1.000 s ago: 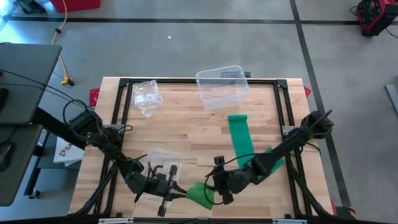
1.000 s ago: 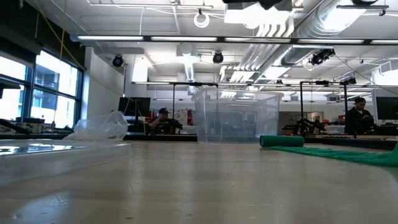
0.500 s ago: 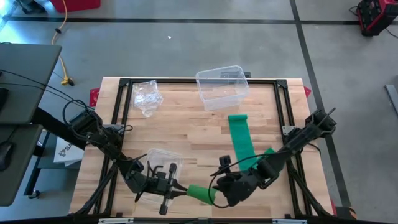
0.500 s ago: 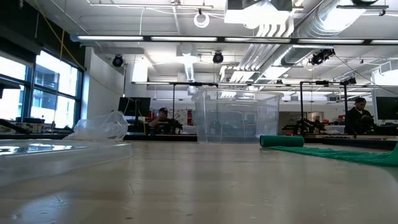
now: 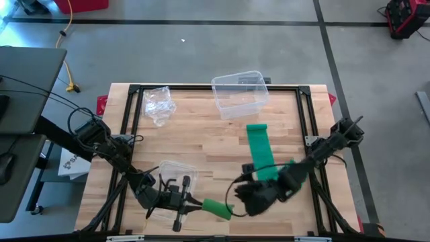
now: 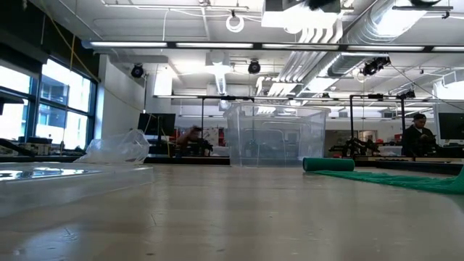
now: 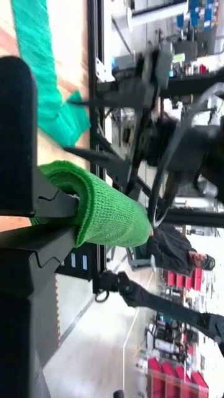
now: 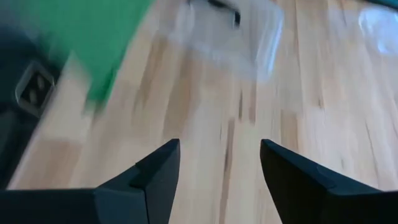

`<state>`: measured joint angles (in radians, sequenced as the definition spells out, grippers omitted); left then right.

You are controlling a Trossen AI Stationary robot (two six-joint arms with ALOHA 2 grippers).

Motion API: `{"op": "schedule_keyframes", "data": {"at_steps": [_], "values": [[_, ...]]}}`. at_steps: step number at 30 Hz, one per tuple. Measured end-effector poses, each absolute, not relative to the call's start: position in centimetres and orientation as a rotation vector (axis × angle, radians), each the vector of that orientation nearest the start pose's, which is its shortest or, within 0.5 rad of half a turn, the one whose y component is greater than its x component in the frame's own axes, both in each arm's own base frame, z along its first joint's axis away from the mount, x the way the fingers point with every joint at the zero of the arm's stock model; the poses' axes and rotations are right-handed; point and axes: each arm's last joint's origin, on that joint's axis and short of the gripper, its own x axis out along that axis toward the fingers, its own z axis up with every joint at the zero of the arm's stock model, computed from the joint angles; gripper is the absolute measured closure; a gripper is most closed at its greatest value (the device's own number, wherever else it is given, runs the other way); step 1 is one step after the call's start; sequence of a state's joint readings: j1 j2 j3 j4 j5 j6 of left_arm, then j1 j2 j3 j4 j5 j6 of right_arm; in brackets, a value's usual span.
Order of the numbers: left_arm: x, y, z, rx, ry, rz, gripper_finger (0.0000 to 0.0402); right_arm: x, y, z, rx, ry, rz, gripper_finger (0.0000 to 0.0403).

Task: Roll bandage
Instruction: Roll the green bandage

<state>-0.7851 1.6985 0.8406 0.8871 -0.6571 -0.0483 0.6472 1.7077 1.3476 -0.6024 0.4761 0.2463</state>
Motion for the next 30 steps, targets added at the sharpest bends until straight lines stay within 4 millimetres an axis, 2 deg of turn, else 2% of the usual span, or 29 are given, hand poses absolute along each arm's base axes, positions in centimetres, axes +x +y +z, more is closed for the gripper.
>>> {"op": "schedule_keyframes", "data": {"at_steps": [3,7,11,16,19,23,26,30], "values": [[26.1,-23.3,22.1,-0.108,-0.006,-0.103,0.0401,27.2,22.1,25.1,-0.296,0.874,-0.005,0.0194],[27.0,-22.1,21.2,-0.204,0.073,-0.041,0.0401,24.5,24.5,24.3,-0.215,0.855,-0.025,0.0196],[27.8,-20.9,20.2,-0.251,0.156,0.023,0.0401,22.6,26.3,22.9,-0.142,0.718,-0.063,0.0196],[28.0,-20.7,20.2,-0.241,0.157,-0.002,0.0401,20.5,26.9,20.4,-0.055,0.459,-0.229,0.0203],[28.0,-20.8,20.2,-0.243,0.163,-0.026,0.0401,20.6,27.0,20.2,-0.023,0.355,-0.256,0.0209],[28.0,-20.9,20.3,-0.243,0.168,-0.064,0.04,22.3,27.2,21.3,-0.083,0.282,-0.232,0.0211],[28.0,-20.9,20.4,-0.249,0.156,-0.068,0.04,23.5,27.2,22.4,-0.14,0.267,-0.186,0.0211],[28.0,-21.1,20.5,-0.248,0.151,-0.081,0.04,24.5,26.5,22.3,-0.157,0.31,-0.135,0.0211]]}}
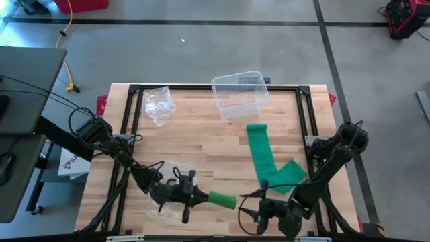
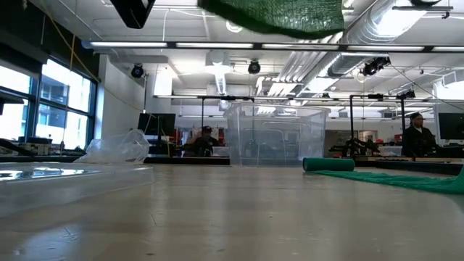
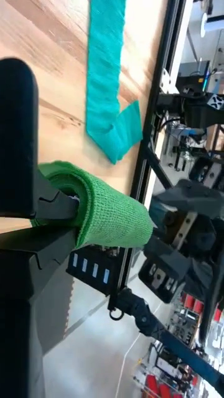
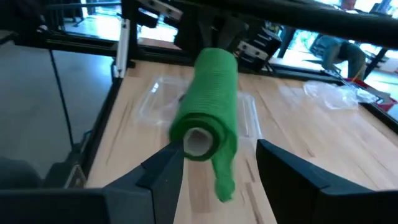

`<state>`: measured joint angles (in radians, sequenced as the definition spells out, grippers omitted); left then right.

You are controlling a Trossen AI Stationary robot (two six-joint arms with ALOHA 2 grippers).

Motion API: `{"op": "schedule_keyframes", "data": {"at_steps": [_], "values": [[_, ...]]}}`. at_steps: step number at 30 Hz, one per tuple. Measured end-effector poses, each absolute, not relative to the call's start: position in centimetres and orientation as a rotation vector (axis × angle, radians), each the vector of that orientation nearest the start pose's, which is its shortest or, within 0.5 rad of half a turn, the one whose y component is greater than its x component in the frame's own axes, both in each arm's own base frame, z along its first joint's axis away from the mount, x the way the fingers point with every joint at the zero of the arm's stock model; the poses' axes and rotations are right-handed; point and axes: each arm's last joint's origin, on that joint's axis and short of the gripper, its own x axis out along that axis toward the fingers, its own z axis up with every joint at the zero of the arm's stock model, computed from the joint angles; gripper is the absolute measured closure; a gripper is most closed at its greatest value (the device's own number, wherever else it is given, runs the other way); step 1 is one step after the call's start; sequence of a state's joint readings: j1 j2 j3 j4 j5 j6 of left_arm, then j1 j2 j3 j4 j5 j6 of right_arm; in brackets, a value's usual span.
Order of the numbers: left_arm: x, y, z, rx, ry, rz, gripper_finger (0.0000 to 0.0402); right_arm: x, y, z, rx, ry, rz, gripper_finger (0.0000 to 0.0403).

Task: Roll bandage
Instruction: Roll the green bandage

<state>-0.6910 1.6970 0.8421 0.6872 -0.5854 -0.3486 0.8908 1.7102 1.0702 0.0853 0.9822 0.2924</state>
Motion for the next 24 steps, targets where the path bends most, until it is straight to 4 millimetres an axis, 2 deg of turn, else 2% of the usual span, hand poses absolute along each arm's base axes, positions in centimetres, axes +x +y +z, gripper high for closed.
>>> {"op": "schedule_keyframes", "data": {"at_steps": [9,18,24], "values": [[27.7,-21.4,20.6,-0.224,0.132,-0.099,0.04,25.5,25.7,22.2,-0.142,0.327,-0.125,0.0211],[27.8,-21.5,21.0,-0.212,0.101,-0.105,0.04,26.0,25.9,22.8,-0.134,0.279,-0.109,0.0213],[27.8,-21.5,21.1,-0.209,0.091,-0.108,0.04,26.3,25.7,23.0,-0.132,0.266,-0.11,0.0242]]}}
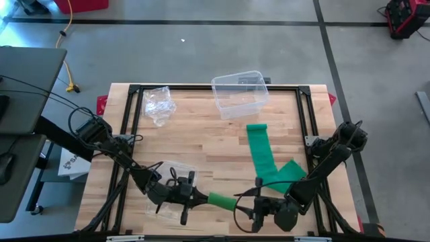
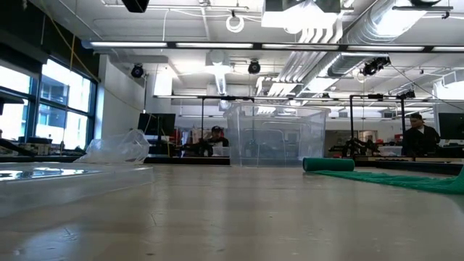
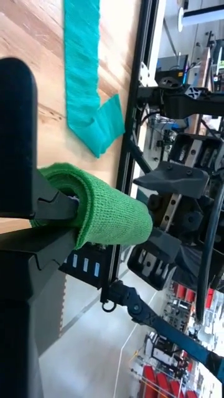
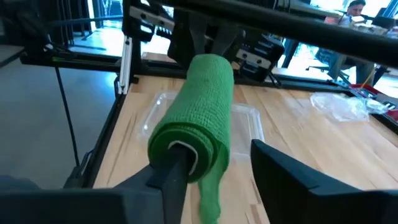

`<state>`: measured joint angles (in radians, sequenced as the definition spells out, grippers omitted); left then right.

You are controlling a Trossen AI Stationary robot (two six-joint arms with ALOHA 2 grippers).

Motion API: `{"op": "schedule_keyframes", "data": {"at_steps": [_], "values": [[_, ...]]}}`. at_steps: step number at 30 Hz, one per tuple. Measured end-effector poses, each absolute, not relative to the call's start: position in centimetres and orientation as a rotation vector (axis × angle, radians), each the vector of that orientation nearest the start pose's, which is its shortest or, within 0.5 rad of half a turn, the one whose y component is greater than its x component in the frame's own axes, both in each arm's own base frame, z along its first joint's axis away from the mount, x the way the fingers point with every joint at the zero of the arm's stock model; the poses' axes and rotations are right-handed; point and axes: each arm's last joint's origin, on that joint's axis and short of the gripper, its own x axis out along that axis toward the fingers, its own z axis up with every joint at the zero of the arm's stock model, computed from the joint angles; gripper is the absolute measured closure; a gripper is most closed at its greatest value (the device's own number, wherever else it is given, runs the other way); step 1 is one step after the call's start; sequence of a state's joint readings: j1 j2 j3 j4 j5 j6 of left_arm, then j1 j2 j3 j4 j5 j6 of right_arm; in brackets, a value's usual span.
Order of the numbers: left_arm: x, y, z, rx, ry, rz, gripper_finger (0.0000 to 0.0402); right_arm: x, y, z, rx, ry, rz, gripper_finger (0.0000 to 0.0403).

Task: Roll bandage
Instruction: Roll the green bandage

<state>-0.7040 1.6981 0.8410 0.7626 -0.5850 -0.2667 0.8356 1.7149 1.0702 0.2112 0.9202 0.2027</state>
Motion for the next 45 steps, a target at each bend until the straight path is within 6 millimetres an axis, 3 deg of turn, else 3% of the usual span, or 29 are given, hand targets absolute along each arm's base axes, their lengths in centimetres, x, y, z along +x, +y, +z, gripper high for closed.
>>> {"op": "schedule_keyframes", "data": {"at_steps": [11,18,25,28,34,37,45], "values": [[27.7,-21.6,21.0,-0.197,0.097,-0.112,0.0395,26.9,25.5,23.2,-0.127,0.263,-0.058,0.0391],[27.3,-21.6,21.0,-0.167,0.154,-0.17,0.0322,26.3,25.9,23.3,-0.127,0.256,-0.054,0.0397],[25.7,-20.5,21.2,-0.106,0.35,-0.135,0.0235,25.2,26.5,24.0,-0.13,0.24,-0.056,0.0399],[24.2,-20.4,22.0,-0.095,0.377,-0.105,0.0218,24.6,26.5,24.7,-0.132,0.227,-0.049,0.04],[22.2,-20.5,23.3,-0.07,0.249,-0.065,0.0217,24.4,26.6,24.9,-0.157,0.227,-0.032,0.0401],[22.6,-20.9,23.3,-0.051,0.152,-0.054,0.0219,24.2,26.6,25.3,-0.181,0.227,0.001,0.0401],[26.2,-23.5,24.6,0.081,-0.07,-0.17,0.022,21.9,26.2,29.6,-0.176,0.15,0.265,0.0402]]}}
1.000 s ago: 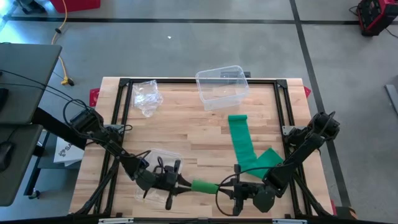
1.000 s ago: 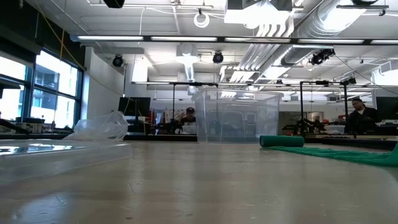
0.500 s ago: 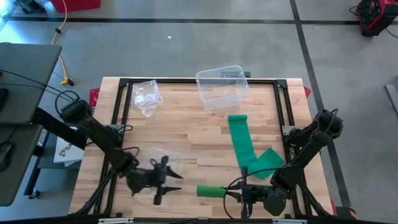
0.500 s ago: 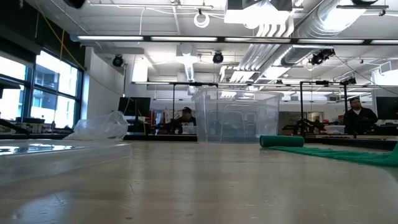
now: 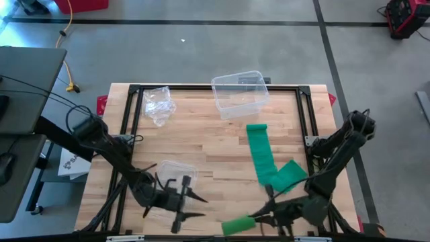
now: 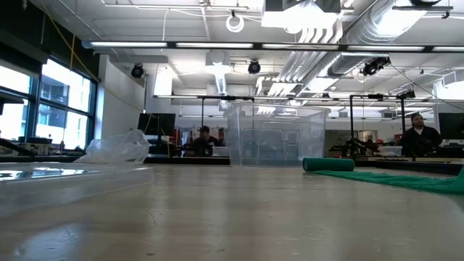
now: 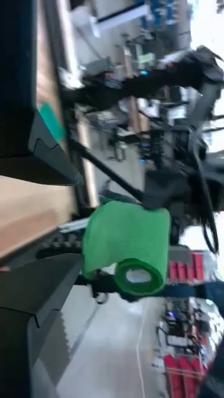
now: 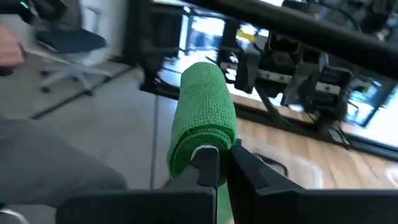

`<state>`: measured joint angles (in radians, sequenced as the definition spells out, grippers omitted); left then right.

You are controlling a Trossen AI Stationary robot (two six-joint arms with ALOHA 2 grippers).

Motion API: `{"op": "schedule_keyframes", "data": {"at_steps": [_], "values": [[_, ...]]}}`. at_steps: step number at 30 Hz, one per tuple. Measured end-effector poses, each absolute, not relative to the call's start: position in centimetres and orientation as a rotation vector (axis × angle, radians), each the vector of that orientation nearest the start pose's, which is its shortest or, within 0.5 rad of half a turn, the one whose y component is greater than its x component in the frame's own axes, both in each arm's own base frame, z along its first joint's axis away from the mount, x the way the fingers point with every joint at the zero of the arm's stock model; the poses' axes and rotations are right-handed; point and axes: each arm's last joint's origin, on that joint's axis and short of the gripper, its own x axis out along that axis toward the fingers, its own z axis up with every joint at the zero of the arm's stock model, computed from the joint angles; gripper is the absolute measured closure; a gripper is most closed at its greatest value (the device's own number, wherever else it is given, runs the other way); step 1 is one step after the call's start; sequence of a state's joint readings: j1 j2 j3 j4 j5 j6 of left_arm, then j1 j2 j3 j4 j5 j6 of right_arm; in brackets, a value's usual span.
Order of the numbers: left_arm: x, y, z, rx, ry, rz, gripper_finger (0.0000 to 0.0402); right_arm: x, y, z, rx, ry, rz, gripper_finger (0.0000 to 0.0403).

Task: Roll bandage
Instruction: Roll the green bandage

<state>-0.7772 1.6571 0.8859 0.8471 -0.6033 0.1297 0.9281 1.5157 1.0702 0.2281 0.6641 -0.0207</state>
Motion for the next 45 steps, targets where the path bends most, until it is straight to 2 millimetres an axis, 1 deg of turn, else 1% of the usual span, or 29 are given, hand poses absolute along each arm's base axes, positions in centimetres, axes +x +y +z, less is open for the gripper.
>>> {"op": "schedule_keyframes", "data": {"at_steps": [3,6,10,13,15,19,22,25,33,39,45], "values": [[28.2,-24.8,25.8,0.1,-0.109,-0.174,0.022,21.3,25.8,30.9,-0.166,0.118,0.321,0.0402],[29.9,-25.8,26.9,0.164,-0.118,-0.158,0.022,21.2,25.5,31.3,-0.176,0.112,0.34,0.0402],[31.0,-26.5,28.1,0.214,-0.09,-0.158,0.022,21.1,25.1,31.7,-0.168,0.103,0.332,0.0402],[31.1,-26.6,28.6,0.185,-0.098,-0.166,0.022,21.1,25.1,31.6,-0.174,0.11,0.335,0.0402],[31.2,-26.5,28.7,0.169,-0.108,-0.207,0.0219,21.1,25.1,31.6,-0.176,0.112,0.334,0.0402],[31.8,-25.9,28.7,0.11,-0.111,-0.256,0.0219,21.4,24.8,31.4,-0.179,0.127,0.318,0.0402],[32.2,-25.4,28.7,0.097,-0.104,-0.238,0.0219,21.6,24.6,31.4,-0.18,0.131,0.306,0.0402],[32.4,-25.2,28.7,0.119,-0.105,-0.231,0.0219,21.8,24.4,31.3,-0.179,0.141,0.296,0.0402],[32.5,-25.1,28.7,0.13,-0.106,-0.226,0.022,22.0,24.2,31.3,-0.178,0.142,0.283,0.0402],[32.5,-25.1,28.7,0.121,-0.102,-0.223,0.022,22.1,24.1,31.3,-0.185,0.139,0.214,0.0402],[32.8,-24.6,28.6,0.115,-0.096,-0.202,0.022,22.1,24.0,31.3,-0.175,0.14,0.204,0.0402]]}}
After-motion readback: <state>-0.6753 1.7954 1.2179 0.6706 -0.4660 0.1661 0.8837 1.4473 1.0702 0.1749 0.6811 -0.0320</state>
